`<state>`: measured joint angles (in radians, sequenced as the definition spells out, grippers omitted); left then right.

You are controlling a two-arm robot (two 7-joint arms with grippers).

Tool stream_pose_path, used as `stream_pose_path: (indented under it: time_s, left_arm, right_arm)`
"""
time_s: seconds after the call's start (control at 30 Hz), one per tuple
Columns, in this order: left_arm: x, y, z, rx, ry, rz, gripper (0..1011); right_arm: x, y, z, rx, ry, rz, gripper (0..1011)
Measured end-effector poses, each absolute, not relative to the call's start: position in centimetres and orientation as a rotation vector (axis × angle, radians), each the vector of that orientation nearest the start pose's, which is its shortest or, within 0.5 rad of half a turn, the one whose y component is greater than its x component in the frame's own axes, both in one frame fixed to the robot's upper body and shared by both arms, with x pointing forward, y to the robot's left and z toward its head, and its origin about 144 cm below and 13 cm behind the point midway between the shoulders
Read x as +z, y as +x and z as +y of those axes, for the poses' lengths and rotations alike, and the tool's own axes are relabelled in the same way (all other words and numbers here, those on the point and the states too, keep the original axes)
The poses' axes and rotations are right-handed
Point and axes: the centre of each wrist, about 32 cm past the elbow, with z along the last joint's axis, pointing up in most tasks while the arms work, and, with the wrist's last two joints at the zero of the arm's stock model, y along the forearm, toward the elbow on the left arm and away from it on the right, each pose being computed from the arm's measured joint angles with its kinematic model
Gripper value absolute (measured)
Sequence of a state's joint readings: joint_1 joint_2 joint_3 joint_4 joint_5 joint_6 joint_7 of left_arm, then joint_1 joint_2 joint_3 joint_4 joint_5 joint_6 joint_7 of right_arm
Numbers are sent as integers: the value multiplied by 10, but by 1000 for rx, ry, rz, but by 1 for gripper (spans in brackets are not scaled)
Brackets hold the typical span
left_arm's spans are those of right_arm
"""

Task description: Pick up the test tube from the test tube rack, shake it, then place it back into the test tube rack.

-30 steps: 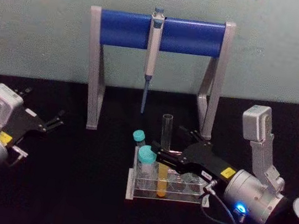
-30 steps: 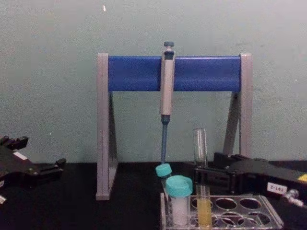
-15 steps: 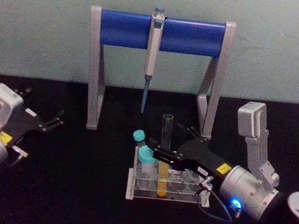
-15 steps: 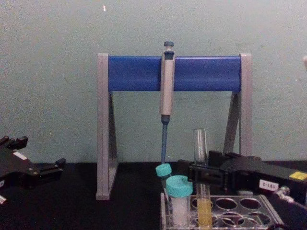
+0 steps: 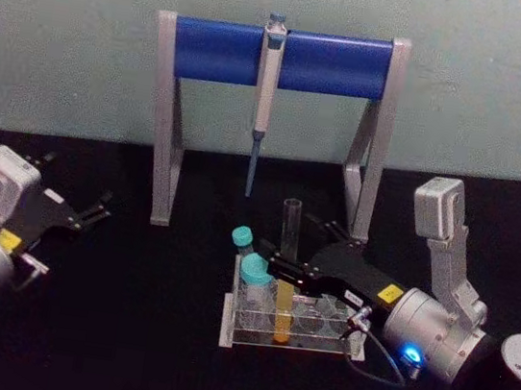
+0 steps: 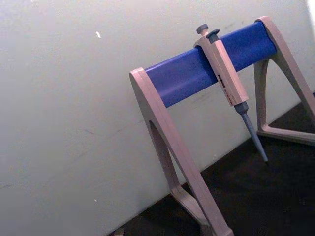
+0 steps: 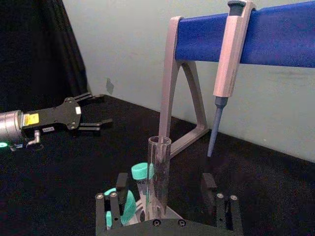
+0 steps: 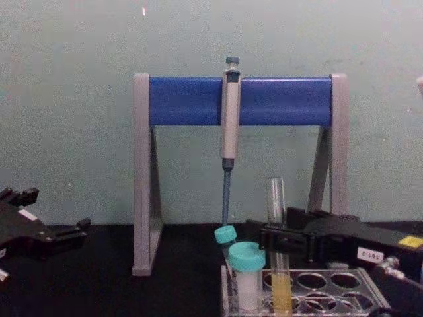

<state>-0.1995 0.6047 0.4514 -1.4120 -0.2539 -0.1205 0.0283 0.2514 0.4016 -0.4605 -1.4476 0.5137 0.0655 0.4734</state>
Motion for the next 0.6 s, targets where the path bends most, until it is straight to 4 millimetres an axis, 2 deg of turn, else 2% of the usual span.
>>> stream_pose_path:
  time_s: [0.2,0.23,0.3,0.37,0.43,0.6]
  left_arm:
    - [1140,489,310,1248,304,-285,1001]
    - [1140,489,310,1248,304,-285,1001]
    - [1140,489,310,1248,304,-285,1001]
    - [1140,489,310,1248,304,-285,1001]
    - [1140,489,310,1248,304,-285,1001]
    - [1140,489,310,1248,304,-285,1001]
  right_arm:
    - [1157,504,-227,-730,-47,124,850]
    - [1157,504,-227,-730,-47,124,798]
    - [1157,504,-227,-730,-47,124,786]
    - [1157,504,-227,-731,-47,124,683]
    - [1157,504,-227,-731,-47,124,646]
    - [1157,504,-227,-731,-47,124,460]
